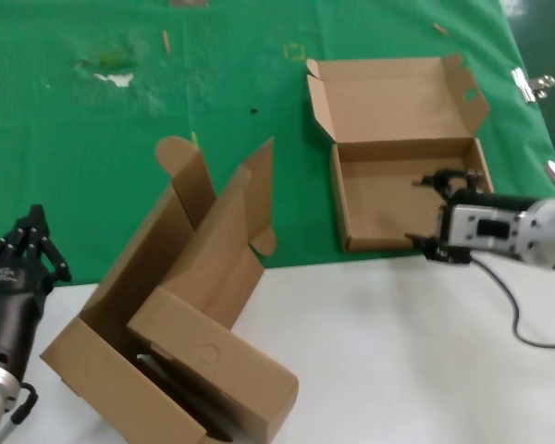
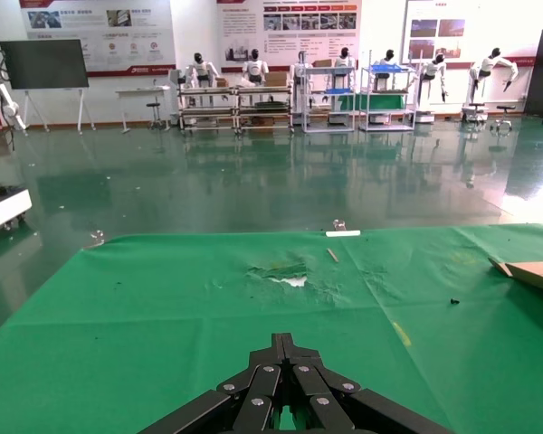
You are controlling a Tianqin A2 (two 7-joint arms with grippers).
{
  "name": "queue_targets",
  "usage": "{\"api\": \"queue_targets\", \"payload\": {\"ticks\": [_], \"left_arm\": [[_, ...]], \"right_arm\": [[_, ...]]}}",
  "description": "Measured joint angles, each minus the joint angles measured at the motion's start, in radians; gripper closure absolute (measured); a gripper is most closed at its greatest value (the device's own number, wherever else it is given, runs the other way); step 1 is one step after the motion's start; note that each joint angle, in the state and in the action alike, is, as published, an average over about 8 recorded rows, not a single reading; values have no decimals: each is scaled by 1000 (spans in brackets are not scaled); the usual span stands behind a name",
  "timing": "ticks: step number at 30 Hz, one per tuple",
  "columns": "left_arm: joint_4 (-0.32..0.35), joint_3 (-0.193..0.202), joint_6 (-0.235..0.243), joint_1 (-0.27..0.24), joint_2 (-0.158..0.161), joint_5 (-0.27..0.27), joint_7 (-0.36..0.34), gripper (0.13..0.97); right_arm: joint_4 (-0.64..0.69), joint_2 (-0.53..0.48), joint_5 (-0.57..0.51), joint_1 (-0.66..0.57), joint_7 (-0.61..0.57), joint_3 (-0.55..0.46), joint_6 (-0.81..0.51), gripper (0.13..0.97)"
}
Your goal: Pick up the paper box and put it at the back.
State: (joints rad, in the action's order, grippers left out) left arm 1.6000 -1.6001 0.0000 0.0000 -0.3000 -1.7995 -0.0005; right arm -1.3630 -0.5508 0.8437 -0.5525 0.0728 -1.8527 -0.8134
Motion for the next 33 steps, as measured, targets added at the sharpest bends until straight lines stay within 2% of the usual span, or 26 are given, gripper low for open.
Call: {"api": "queue_targets", "payload": {"ticks": [4,8,14,18,21,24,33], "left_arm": [[0,0,0,0,0,0,0,957],[0,0,0,0,0,0,0,957],[0,0,0,0,0,0,0,957],[0,0,0,0,0,0,0,957],[0,0,0,0,0,0,0,956],[0,0,0,0,0,0,0,953],[0,0,0,0,0,0,0,913]], "right_arm": [[-160,-85,156,65,-43,61,-20,620],[-324,-165,301,174,-68,174,21,546],[-510,-248,516,414,-70,421,206,389],[-569,-257,677,580,-97,591,343,327],[-584,-248,763,659,-118,675,407,274],[-583,-236,798,686,-124,703,433,220],[-551,-193,807,669,-118,656,464,143]]}}
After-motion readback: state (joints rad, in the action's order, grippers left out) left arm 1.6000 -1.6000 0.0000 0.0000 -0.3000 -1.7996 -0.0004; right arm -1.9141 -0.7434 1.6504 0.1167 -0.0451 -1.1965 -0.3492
